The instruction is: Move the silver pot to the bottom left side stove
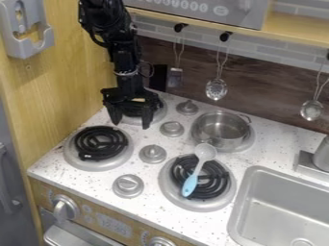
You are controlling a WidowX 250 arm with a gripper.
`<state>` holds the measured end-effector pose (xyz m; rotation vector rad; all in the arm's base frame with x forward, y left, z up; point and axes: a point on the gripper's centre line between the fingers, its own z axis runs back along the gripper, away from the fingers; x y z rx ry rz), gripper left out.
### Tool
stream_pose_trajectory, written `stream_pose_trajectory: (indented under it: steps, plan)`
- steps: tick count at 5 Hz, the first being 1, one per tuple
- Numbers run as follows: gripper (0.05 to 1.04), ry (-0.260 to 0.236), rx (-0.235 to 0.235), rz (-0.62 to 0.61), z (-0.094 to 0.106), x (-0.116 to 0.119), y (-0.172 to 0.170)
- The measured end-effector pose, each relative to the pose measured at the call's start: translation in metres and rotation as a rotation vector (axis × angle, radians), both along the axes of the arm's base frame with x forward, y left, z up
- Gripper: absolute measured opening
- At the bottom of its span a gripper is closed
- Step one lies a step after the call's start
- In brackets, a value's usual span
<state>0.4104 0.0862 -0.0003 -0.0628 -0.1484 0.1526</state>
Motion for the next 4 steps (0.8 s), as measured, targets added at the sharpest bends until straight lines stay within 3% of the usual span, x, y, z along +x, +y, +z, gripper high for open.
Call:
stream_pose_trajectory:
  steps: [1, 2, 4]
  plan:
    - [0.999, 0.056, -0.016, -0.001, -0.022, -0.009, -0.003]
    - [0.999, 0.045, -0.016, -0.071, -0.020, -0.002, -0.021]
    - [0.999, -0.014, -0.028, -0.276, -0.011, 0.032, -0.089]
